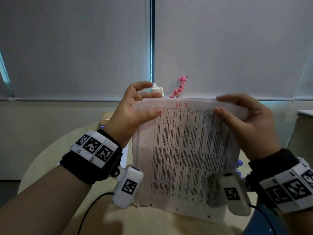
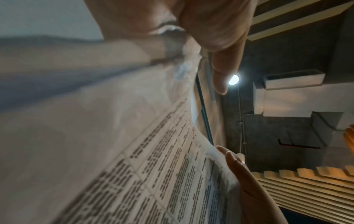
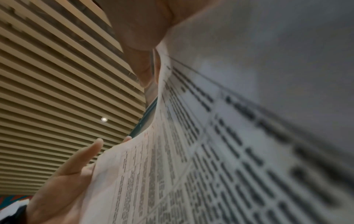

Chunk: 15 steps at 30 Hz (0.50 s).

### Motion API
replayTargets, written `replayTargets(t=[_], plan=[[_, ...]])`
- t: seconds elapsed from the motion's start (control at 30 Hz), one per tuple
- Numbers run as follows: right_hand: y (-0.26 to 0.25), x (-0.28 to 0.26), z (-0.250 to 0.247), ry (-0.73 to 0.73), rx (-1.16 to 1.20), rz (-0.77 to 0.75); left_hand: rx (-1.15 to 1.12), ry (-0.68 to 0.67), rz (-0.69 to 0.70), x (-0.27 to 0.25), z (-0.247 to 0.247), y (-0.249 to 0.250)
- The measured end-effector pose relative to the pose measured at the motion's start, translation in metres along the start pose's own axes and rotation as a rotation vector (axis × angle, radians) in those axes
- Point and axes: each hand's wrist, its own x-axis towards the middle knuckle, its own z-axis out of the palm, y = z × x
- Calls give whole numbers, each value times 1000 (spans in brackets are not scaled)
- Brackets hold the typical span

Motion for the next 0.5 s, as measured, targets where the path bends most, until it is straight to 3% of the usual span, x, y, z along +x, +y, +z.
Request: replayTargets(t=[0.13,0.37,0.5], plan=[[1,2,1,26,90,20,11,-14,-62,-3,1,-6],[-3,5,-1,95,234,52,57,59,80,4,5,1],[19,-16,-7,-18,401,350,9,154,72,2,-2,2]])
